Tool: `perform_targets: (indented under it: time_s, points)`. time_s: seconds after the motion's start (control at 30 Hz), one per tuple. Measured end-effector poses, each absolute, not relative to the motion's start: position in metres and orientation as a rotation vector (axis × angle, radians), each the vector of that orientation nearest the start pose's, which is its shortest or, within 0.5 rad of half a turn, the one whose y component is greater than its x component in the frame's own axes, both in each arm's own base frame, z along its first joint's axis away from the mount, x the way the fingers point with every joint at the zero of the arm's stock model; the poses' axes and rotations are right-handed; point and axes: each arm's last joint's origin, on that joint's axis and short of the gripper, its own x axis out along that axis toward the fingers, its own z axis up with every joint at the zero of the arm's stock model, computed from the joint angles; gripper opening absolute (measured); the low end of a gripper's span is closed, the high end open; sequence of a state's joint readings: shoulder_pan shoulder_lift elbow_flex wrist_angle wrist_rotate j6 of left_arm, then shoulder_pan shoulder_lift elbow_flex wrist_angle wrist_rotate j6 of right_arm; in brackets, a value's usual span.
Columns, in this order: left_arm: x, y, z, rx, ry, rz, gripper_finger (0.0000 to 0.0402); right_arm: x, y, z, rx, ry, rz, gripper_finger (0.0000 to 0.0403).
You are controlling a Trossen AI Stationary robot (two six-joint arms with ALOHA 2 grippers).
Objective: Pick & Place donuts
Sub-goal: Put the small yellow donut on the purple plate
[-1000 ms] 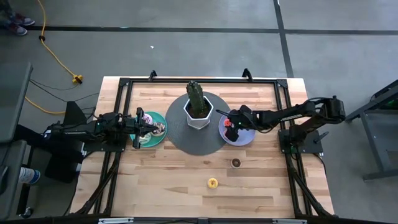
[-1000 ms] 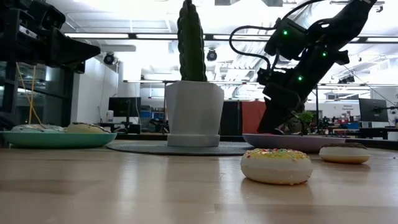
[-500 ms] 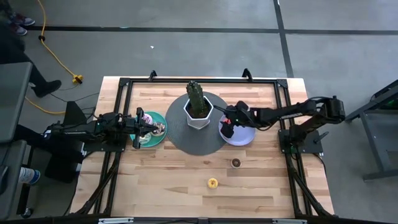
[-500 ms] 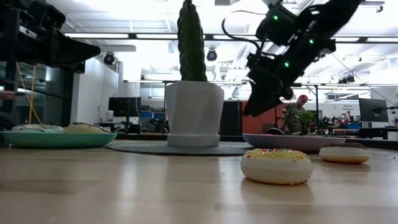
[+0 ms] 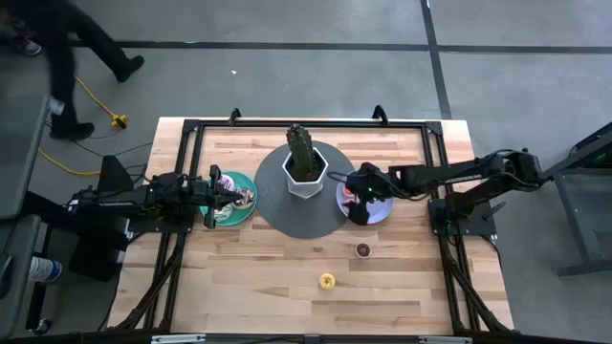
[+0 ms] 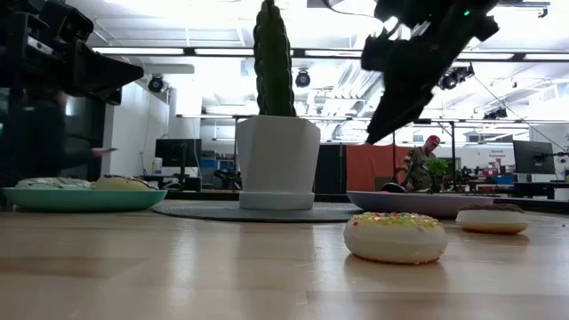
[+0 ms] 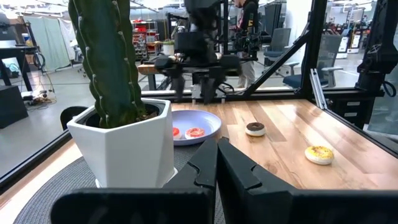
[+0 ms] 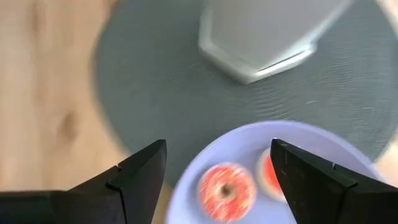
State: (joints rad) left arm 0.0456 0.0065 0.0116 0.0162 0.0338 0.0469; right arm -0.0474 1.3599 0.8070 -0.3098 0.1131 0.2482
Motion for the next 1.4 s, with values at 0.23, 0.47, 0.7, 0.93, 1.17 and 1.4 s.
perform_targets:
  time_s: [0.23,0.47,0.7,0.93,1.17,1.4]
  points:
    - [0.097,0.003,0.169,0.048,-0.021,0.012,0.0001,0.253,0.014,0.224,0.125,0.858,-0.013,0.0279]
    - [0.097,0.003,0.169,0.048,-0.021,0.012,0.0001,0.247,0.044,0.227,0.085,0.866,0.183,0.028]
    - [0.097,0.003,0.169,0.048,-0.021,0.012,0.0001,0.24,0.072,0.227,-0.039,0.858,0.265,0.028]
    - [0.097,0.003,0.169,0.048,-0.021,0.012,0.0001,0.244,0.107,0.213,-0.093,0.839,0.274,0.028]
    - [0.097,0.003,0.169,0.048,-0.021,0.012,0.0001,0.26,0.142,0.182,-0.069,0.816,0.329,0.028]
    - [0.097,0.003,0.169,0.048,-0.021,0.012,0.0001,0.273,0.161,0.154,-0.047,0.788,0.219,0.0282]
